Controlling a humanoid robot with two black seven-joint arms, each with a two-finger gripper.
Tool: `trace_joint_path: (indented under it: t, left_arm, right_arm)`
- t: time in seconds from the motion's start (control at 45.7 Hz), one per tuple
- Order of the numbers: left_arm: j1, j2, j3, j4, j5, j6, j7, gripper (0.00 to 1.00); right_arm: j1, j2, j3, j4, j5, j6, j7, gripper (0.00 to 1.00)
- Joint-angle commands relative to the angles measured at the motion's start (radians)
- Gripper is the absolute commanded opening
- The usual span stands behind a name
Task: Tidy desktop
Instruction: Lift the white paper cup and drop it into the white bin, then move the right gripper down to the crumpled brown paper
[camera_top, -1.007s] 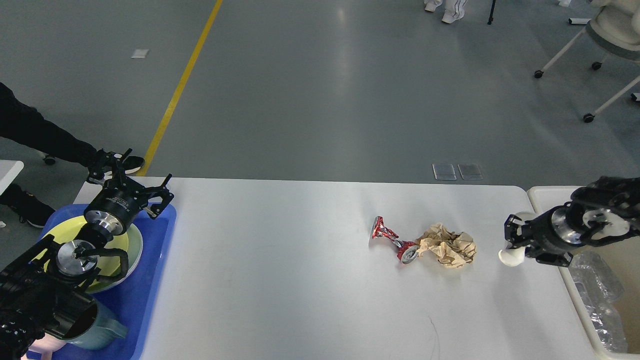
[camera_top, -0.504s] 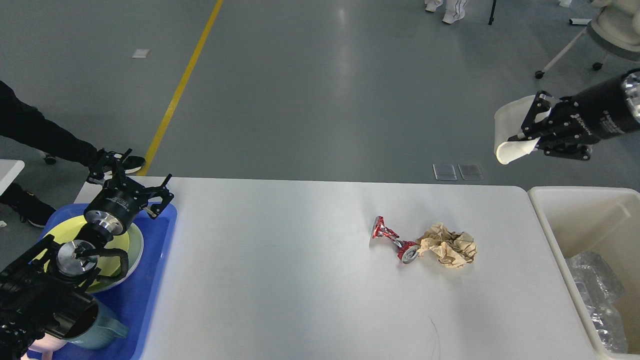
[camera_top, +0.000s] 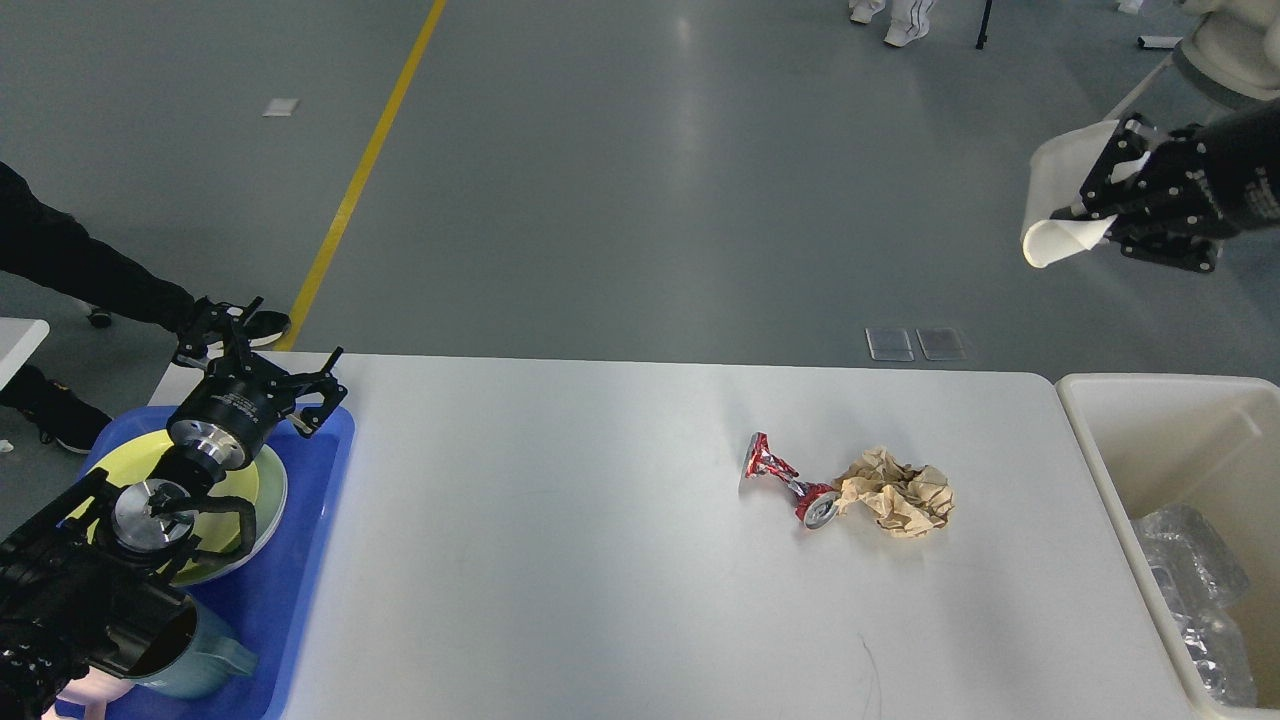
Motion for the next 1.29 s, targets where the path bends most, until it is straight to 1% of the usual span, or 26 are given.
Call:
trace_joint_path:
  t: [0.0,0.066,0.109,0.131,0.175,0.219,0.241,0.285,0.307,0.394,0.416,0.504,0.613,0.744,0.854,0.898,0.985,1.139,1.204,1.27]
  left_arm:
    - [0.0,0.001,0.0,0.0,0.0,0.0,0.0,0.96]
    - [0.0,-0.001,0.0,0.0,0.0,0.0,0.0,0.96]
    - [0.0,0.001,0.0,0.0,0.0,0.0,0.0,0.96]
    - [0.0,0.001,0.0,0.0,0.0,0.0,0.0,0.96]
    - [0.0,0.001,0.0,0.0,0.0,0.0,0.0,0.96]
    - [0.0,-0.001,0.0,0.0,0.0,0.0,0.0,0.96]
    - [0.0,0.001,0.0,0.0,0.0,0.0,0.0,0.96]
    - [0.0,0.001,0.0,0.0,0.0,0.0,0.0,0.96]
    - [0.0,-0.001,0.0,0.0,0.0,0.0,0.0,0.96]
    - [0.0,0.001,0.0,0.0,0.0,0.0,0.0,0.96]
    - [0.0,-0.001,0.0,0.0,0.0,0.0,0.0,0.96]
    - [0.0,-0.001,0.0,0.0,0.0,0.0,0.0,0.96]
    - [0.0,0.001,0.0,0.0,0.0,0.0,0.0,0.96]
    - [0.0,0.001,0.0,0.0,0.0,0.0,0.0,0.96]
    - [0.0,0.001,0.0,0.0,0.0,0.0,0.0,0.96]
    - [0.0,-0.001,0.0,0.0,0.0,0.0,0.0,0.96]
    - [0.0,0.001,0.0,0.0,0.0,0.0,0.0,0.96]
    - [0.0,-0.001,0.0,0.0,0.0,0.0,0.0,0.96]
    - [0.0,-0.001,0.0,0.0,0.0,0.0,0.0,0.96]
    - [0.0,-0.001,0.0,0.0,0.0,0.0,0.0,0.96]
  right_arm:
    - [-0.224,0.002,0.001,-0.065,0.007,-0.262,0.0,0.0]
    - [-0.324,0.003,0.004,-0.105,0.013,-0.365,0.001,0.0]
    - [-0.384,0.006,0.009,-0.14,0.013,-0.414,0.001,0.0]
    - [-0.41,0.009,0.011,-0.16,0.013,-0.433,0.001,0.01]
    - [-0.462,0.018,0.015,-0.208,0.012,-0.456,0.001,0.1]
    - [-0.511,0.04,0.017,-0.252,0.012,-0.465,0.003,0.23]
    - [-0.537,0.058,0.015,-0.275,0.012,-0.468,0.003,0.34]
    - [-0.59,0.089,0.014,-0.324,0.01,-0.477,0.003,0.61]
    - [-0.616,0.103,0.014,-0.353,0.01,-0.48,0.004,0.72]
    - [-0.702,0.172,0.015,-0.459,0.01,-0.485,0.004,0.99]
    - [-0.719,0.192,0.014,-0.481,0.01,-0.485,0.003,1.0]
    - [-0.777,0.245,0.014,-0.532,0.01,-0.485,0.003,1.0]
    - [-0.792,0.262,0.012,-0.533,0.01,-0.482,0.003,1.0]
    - [-0.754,0.272,0.011,-0.523,0.012,-0.477,0.003,1.0]
    - [-0.65,0.287,-0.003,-0.5,0.013,-0.468,0.003,1.0]
    - [-0.598,0.287,-0.015,-0.475,0.013,-0.468,0.003,1.0]
    - [-0.474,0.296,-0.103,-0.397,0.01,-0.467,0.003,1.0]
    - [-0.224,0.38,-0.293,-0.187,0.01,-0.459,0.003,1.0]
    - [-0.125,0.42,-0.341,-0.099,0.01,-0.439,0.003,1.0]
    - [-0.024,0.446,-0.359,-0.012,0.01,-0.39,0.003,1.0]
